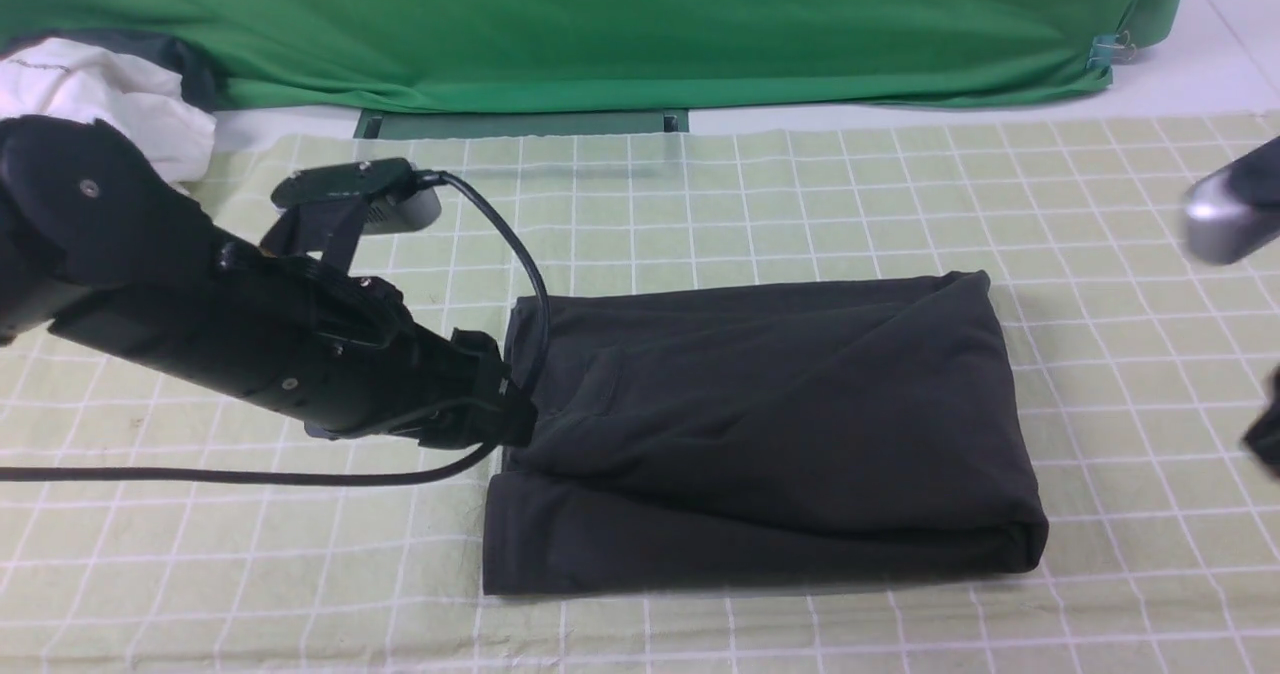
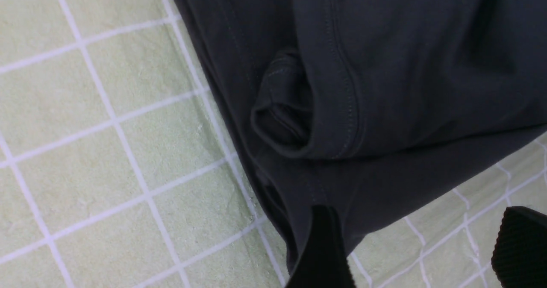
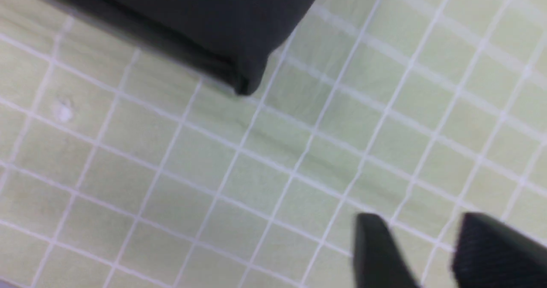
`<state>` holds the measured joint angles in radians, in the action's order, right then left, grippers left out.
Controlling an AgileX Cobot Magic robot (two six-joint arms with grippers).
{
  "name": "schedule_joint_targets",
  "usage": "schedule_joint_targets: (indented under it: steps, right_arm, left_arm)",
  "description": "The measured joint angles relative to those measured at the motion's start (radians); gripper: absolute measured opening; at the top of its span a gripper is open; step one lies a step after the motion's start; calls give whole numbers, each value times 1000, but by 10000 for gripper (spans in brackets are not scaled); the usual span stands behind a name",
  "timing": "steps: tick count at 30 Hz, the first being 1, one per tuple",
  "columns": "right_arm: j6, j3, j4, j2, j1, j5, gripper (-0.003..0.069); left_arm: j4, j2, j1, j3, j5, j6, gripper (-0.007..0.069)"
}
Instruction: Fold a long-sleeved shirt over a green coffee tablecloth.
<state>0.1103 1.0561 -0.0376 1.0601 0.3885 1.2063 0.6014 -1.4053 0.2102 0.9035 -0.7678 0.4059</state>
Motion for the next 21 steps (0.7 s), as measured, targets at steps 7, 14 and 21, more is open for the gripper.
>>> schedule_joint_targets:
  steps: [7, 14, 21]
  right_arm:
    - [-28, -74, -3, -388, 0, -125, 4]
    - [-73, -343, -4, -771, 0, -401, -2]
    - [-121, -694, -4, -920, 0, -813, -3]
  left_arm:
    - [-1, 12, 0, 0, -37, -1, 482]
    - [-3, 12, 0, 0, -48, -1, 301]
    - [-5, 12, 0, 0, -48, -1, 33]
